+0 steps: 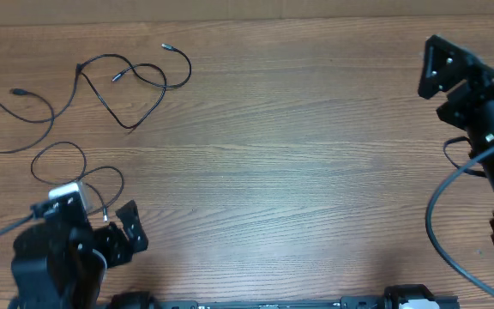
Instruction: Untangle cables
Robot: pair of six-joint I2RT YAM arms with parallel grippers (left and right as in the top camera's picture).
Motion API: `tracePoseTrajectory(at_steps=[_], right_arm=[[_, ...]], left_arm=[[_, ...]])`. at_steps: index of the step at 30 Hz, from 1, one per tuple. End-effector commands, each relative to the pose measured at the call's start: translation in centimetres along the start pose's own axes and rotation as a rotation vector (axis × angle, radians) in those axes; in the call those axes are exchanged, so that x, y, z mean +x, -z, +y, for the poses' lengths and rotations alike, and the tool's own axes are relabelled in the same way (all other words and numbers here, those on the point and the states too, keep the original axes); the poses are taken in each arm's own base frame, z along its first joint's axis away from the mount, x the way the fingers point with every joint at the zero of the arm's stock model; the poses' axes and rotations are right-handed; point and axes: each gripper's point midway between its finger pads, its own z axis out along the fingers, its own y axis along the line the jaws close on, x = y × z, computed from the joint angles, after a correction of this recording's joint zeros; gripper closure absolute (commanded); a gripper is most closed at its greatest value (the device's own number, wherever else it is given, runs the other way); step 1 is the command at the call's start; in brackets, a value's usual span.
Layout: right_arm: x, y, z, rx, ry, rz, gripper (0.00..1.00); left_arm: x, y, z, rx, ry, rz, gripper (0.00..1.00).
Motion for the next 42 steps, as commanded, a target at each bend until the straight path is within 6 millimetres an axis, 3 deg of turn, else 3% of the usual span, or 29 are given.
tracePoseTrajectory(at_steps=[1, 7, 12, 17, 24, 29, 32, 36, 42], right_arm=[[-1.6, 0.3, 0.6, -0.019, -0.009, -0.065, 0.00], [-6.3, 1.5, 4.3, -0.179, -0.012, -0.256, 0.00], [-8.1, 2.7, 7.3, -0.330, 0.011, -0.325, 0.00], [-6.7, 2.0, 6.3, -0.283, 0.045, -0.266, 0.00], [-3.5, 1.0, 4.3, -0.198, 0.060, -0.133, 0.00], [-4.3, 3.4, 4.2, -0.193, 0.057, -0.180, 0.00], [-4.4, 5.5, 4.2, -0.204, 0.058, -0.199, 0.00], [-4.9, 8.2, 4.6, -0.232, 0.060, -0.245, 0.00], [-5.2, 11.6, 4.7, -0.260, 0.062, -0.293, 0.00]], left_arm=[[0.0, 2.2, 0.2, 0.013, -0.019, -0.097, 0.01], [1.1, 7.0, 0.1, 0.106, -0.037, -0.311, 0.00], [3.0, 9.7, 0.7, 0.156, -0.043, -0.419, 0.01], [6.1, 10.1, 1.7, 0.149, -0.041, -0.407, 0.00], [6.1, 10.4, 1.7, 0.150, -0.034, -0.408, 0.00], [6.0, 10.5, 1.3, 0.173, -0.020, -0.412, 0.01], [3.8, 10.8, 0.7, 0.195, -0.015, -0.494, 0.00], [1.0, 8.8, -0.3, 0.216, -0.011, -0.569, 0.00], [0.8, 0.7, -0.9, 0.201, -0.014, -0.517, 0.00]])
